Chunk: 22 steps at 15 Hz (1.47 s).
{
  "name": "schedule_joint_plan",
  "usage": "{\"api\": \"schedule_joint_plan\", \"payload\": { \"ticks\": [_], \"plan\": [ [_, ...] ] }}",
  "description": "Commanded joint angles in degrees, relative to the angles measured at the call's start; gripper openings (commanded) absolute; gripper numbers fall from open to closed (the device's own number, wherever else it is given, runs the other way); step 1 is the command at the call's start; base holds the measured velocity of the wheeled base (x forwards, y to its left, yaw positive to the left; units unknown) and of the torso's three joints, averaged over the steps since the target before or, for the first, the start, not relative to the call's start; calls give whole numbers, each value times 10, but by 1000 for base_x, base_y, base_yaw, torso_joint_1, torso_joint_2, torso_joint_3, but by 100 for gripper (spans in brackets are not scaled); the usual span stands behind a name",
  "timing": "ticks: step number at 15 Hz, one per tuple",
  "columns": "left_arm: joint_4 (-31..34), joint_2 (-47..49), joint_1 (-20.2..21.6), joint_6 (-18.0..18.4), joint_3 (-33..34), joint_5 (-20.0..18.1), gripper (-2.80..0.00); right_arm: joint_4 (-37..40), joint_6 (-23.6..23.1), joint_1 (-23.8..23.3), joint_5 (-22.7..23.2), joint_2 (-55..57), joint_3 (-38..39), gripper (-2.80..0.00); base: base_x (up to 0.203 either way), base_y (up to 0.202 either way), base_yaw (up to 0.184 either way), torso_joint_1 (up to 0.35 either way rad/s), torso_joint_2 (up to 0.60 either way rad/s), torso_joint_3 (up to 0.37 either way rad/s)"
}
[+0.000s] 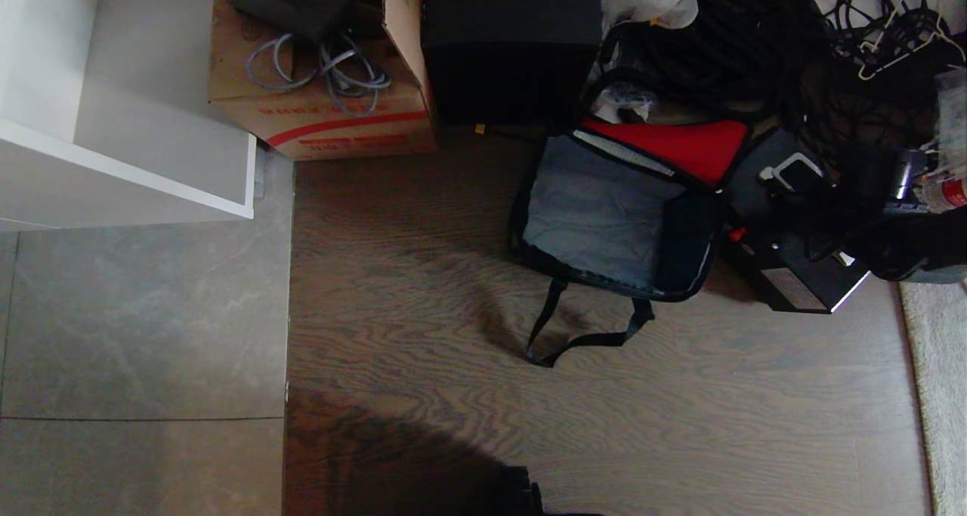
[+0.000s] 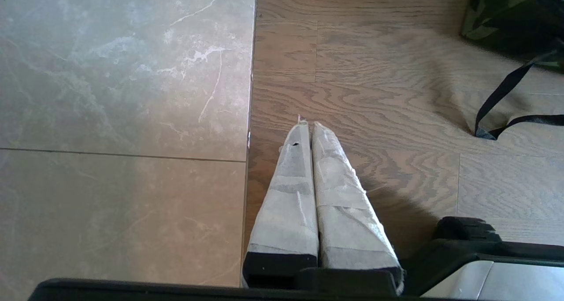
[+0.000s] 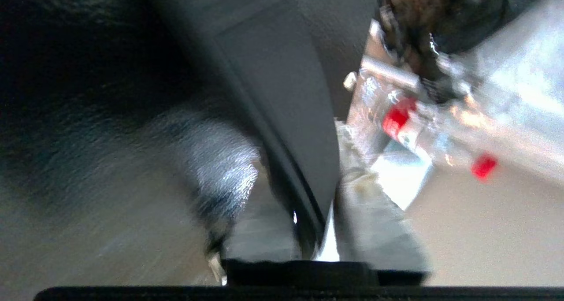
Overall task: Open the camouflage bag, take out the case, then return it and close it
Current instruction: Release the handle, then grip the handle again
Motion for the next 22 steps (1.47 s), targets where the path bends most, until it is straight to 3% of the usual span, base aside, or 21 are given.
{"api": "schedule_joint_plan", "payload": {
  "ticks": [1,8,15,17,20,22],
  "plan": [
    [0,0,0,0,4,1,-280,1,-3,-3,-9,2,18,0,0,0,0,0,0,0],
    [0,0,0,0,4,0,-280,-3,-5,-3,6,-56,120,0,0,0,0,0,0,0],
    [0,0,0,0,4,1,-280,63,10,2,88,-228,247,0,0,0,0,0,0,0],
    [0,0,0,0,4,0,-280,102,37,2,150,-277,274,0,0,0,0,0,0,0],
    [0,0,0,0,4,1,-280,172,72,11,181,-344,290,0,0,0,0,0,0,0],
    [0,0,0,0,4,0,-280,197,161,71,185,-355,302,0,0,0,0,0,0,0]
  ]
}}
